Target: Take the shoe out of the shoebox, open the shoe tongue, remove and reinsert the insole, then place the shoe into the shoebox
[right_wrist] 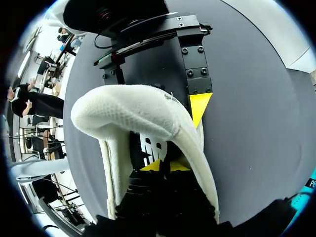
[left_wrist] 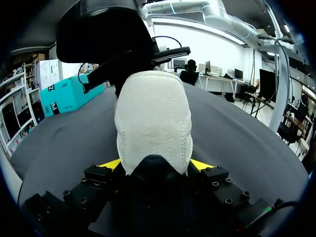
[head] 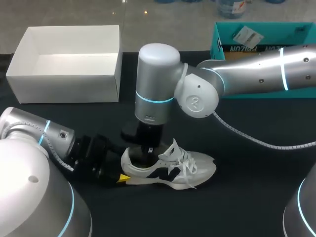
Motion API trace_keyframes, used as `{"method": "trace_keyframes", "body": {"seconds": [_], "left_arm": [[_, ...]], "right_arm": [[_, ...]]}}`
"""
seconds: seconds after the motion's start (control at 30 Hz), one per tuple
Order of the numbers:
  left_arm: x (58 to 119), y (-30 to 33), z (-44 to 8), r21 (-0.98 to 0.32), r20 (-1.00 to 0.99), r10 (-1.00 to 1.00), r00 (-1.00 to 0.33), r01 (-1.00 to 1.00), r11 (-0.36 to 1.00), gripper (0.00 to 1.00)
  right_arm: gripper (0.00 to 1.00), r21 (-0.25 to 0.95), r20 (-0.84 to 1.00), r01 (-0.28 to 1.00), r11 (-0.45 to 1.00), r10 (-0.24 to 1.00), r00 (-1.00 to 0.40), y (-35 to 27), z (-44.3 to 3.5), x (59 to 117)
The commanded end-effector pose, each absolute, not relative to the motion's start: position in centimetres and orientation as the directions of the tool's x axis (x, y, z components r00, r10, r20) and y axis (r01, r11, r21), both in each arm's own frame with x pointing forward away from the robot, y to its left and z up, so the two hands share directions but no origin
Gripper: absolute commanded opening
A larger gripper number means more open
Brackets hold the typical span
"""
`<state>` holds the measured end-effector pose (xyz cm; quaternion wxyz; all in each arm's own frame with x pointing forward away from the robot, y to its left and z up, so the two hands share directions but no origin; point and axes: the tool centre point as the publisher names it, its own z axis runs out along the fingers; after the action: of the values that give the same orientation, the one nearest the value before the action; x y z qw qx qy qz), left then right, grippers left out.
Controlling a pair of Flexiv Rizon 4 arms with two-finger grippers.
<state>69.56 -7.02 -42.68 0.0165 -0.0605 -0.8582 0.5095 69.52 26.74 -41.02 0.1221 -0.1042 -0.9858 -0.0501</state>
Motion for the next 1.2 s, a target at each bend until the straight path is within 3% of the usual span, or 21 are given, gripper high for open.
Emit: {"method": "trace_keyframes", "body": {"seconds": [0.03, 0.63, 1.2], "left_arm": [[69.4, -7.6, -43.6, -0.875, -0.034, 0.117, -0.993, 0.086, 0.476, 0.00], [69.4, -7.6, -43.6, -0.875, -0.034, 0.117, -0.993, 0.086, 0.476, 0.00], [69.4, -7.6, -43.6, -0.875, -0.034, 0.117, -0.993, 0.086, 0.476, 0.00]], "right_arm": [[0.00, 0.063, 0.285, 0.208, 0.976, 0.182, -0.941, 27.5, -42.7, 69.0], [0.00, 0.070, 0.301, 0.240, 0.968, 0.209, -0.930, 25.5, -39.1, 69.1], [0.00, 0.070, 0.199, 0.269, 0.960, 0.251, -0.947, 24.2, -35.3, 70.5]]}}
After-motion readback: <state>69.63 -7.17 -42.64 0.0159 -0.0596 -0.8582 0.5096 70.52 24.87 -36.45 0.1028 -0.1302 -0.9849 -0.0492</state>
